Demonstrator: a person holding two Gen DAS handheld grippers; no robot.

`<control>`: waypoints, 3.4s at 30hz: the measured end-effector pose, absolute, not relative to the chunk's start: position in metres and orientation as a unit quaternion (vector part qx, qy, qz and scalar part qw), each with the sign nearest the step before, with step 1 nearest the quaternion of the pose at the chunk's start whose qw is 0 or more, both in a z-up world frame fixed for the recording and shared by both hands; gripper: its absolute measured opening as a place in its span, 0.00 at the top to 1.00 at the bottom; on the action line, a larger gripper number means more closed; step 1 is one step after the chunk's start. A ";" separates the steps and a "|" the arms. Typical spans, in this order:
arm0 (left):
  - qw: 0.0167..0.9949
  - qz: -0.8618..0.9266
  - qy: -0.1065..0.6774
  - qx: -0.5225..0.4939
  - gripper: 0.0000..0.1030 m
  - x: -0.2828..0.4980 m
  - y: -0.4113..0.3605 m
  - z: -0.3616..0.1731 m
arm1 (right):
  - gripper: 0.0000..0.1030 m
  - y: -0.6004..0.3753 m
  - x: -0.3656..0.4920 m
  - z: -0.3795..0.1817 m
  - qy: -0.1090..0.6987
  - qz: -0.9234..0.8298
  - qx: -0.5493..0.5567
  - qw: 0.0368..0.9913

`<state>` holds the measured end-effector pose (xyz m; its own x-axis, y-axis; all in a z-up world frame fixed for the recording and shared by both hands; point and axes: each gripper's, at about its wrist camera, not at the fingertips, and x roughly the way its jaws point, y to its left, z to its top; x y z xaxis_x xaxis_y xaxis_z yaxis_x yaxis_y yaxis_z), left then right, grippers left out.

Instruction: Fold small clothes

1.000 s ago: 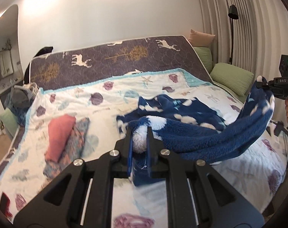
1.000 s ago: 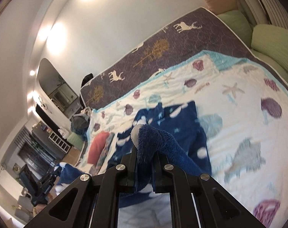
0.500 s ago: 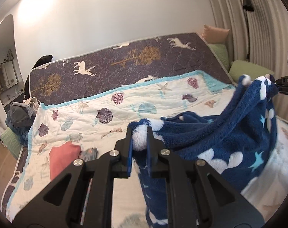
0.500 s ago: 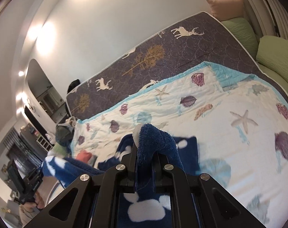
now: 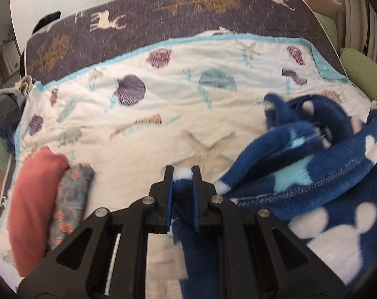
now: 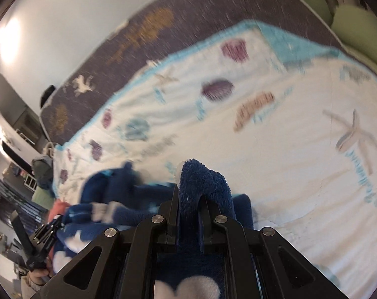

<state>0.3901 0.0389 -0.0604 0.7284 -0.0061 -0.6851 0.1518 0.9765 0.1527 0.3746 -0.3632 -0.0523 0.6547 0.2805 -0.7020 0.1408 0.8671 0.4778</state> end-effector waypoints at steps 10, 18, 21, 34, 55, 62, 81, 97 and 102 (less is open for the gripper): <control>0.938 -0.048 0.338 0.051 0.63 0.377 0.051 -0.026 | 0.80 -0.374 0.364 -0.035 0.410 0.032 0.278 0.868; 0.944 -0.125 0.302 0.030 0.48 0.313 0.047 0.020 | 0.48 -0.350 0.312 0.035 0.351 0.066 0.239 0.903; 0.935 -0.171 0.308 0.034 0.48 0.298 0.033 0.019 | 0.48 -0.319 0.302 0.042 0.368 0.108 0.192 0.903; 0.892 -0.144 0.410 0.128 0.36 0.388 -0.038 -0.044 | 0.48 -0.236 0.358 -0.026 0.456 0.110 0.041 0.882; 0.868 -0.140 0.472 -0.067 0.26 0.251 0.102 -0.057 | 0.31 -0.394 0.226 -0.009 0.422 0.028 0.240 0.874; 0.842 -0.173 0.493 -0.134 0.26 0.190 0.103 -0.080 | 0.23 -0.400 0.123 -0.052 0.447 0.067 0.322 0.832; 0.845 -0.198 0.450 -0.209 0.77 0.207 0.085 -0.060 | 0.83 -0.368 0.181 -0.061 0.400 0.075 0.401 0.821; 0.846 -0.214 0.470 -0.132 0.78 0.013 0.104 -0.033 | 0.84 -0.333 -0.043 -0.034 0.412 0.101 0.362 0.830; 0.843 -0.170 0.498 -0.110 0.75 -0.009 0.109 -0.053 | 0.66 -0.329 -0.070 -0.052 0.458 0.051 0.315 0.830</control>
